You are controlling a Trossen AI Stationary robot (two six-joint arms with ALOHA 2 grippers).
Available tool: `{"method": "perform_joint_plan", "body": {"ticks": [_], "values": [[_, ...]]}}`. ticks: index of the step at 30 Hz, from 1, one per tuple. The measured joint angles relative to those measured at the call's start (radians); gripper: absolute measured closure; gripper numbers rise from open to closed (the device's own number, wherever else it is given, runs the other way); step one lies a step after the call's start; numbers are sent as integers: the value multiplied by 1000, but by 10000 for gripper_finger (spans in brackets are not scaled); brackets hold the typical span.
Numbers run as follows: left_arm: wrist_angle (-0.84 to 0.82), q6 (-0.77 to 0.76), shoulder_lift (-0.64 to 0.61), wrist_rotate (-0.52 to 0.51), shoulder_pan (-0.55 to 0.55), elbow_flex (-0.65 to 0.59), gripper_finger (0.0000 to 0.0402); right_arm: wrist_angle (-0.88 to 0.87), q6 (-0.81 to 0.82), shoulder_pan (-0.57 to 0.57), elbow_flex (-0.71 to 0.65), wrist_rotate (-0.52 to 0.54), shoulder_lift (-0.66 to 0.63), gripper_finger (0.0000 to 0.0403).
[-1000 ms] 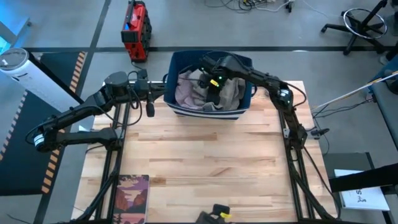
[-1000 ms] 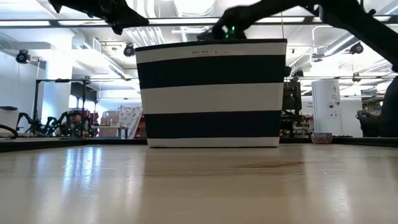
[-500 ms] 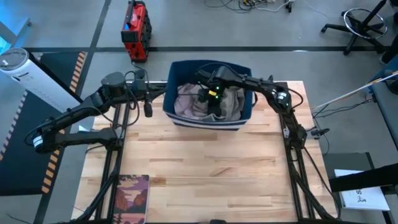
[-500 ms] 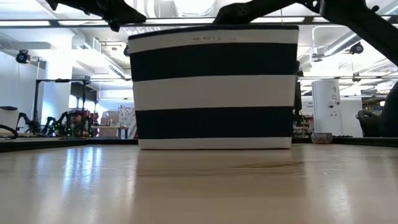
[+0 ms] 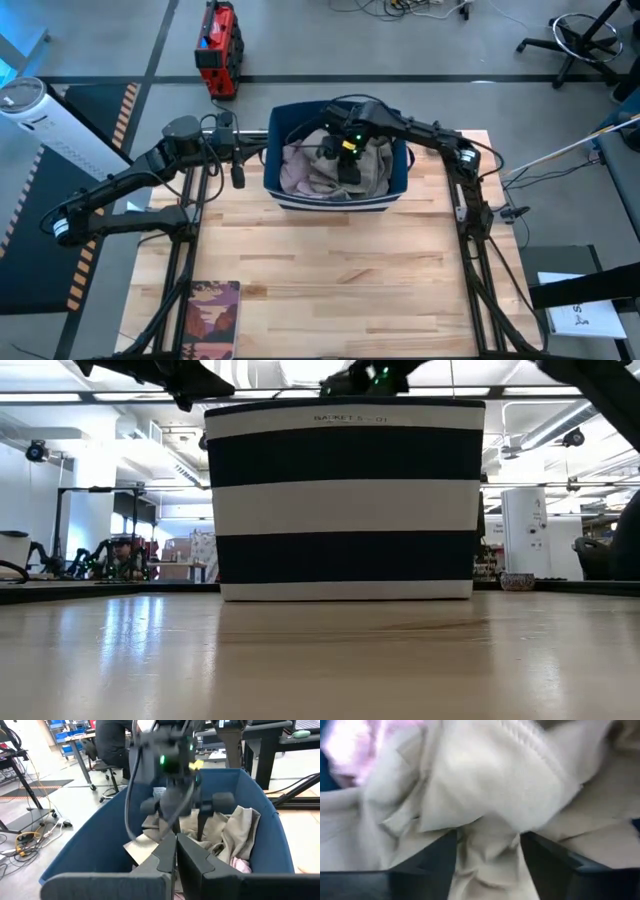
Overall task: Sort clothes
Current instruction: Put the light brown jacket into the blue laundry organizer, then move the blue laundry organizer to the top center of the table
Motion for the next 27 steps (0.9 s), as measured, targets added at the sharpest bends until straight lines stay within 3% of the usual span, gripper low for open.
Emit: {"method": "perform_joint_plan", "body": {"ticks": [7, 12, 16, 23, 27], "values": [[0, 0, 1, 0, 0, 0, 402, 32, 23, 6, 0, -4, -97, 132], [0, 0, 2, 0, 0, 0, 402, 189, 31, 8, 0, -4, -144, 124], [0, -5, 2, 0, 0, 0, 402, 295, -21, 7, -27, -4, -133, 181], [0, -8, 2, 0, 0, -7, 402, 370, -84, -22, -124, -4, -77, 378], [0, -8, 2, -18, 0, -12, 402, 475, -54, -42, -204, -13, -68, 387]]}}
